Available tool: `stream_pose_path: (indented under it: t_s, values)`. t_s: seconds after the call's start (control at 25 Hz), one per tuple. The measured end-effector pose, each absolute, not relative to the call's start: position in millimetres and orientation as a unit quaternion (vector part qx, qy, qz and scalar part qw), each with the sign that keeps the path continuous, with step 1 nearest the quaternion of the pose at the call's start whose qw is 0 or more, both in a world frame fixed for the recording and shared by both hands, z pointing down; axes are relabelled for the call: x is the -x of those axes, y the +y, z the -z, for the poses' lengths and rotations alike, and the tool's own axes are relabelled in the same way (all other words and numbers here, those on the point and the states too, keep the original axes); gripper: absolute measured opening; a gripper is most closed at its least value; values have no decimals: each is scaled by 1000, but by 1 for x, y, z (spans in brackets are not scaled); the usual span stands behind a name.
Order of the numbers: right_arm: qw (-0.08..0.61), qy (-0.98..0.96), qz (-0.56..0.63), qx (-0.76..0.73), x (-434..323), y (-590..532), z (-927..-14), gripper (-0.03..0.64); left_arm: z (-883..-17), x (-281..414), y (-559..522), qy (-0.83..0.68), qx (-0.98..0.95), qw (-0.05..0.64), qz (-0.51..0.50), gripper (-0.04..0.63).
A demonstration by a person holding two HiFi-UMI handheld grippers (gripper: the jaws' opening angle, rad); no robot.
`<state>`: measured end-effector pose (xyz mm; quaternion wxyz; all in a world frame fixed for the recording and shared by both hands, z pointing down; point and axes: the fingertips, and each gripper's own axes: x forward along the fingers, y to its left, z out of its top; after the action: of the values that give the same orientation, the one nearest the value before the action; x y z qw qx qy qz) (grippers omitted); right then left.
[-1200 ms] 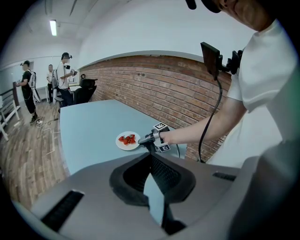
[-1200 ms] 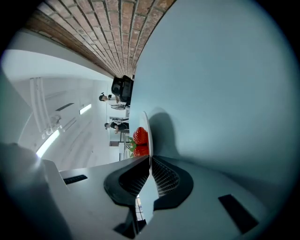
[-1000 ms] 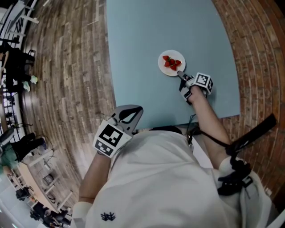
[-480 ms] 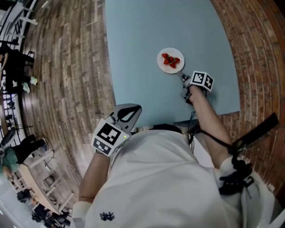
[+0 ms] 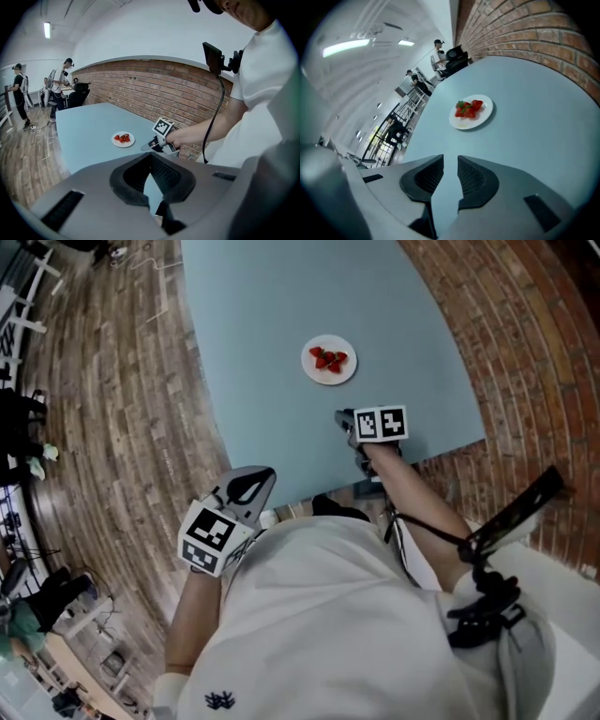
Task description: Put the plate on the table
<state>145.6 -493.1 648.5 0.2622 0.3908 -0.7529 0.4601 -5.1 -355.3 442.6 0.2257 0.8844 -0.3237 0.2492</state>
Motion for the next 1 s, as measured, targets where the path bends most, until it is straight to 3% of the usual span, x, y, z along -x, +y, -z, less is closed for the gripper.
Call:
stream_pose_path:
  t_s: [0.08, 0.16, 1.0]
  values:
    - [275, -772, -430, -379, -129, -472, -634, 25, -442, 10, -346, -320, -887, 227, -246, 2]
    - [278, -788, -408, -368, -113, -450, -620, 8, -440, 17, -335, -316, -890, 225, -241, 2]
    - [281, -853, -259, -356, -26, -282, -514, 8, -441, 81, -225, -245, -920, 214, -216, 2]
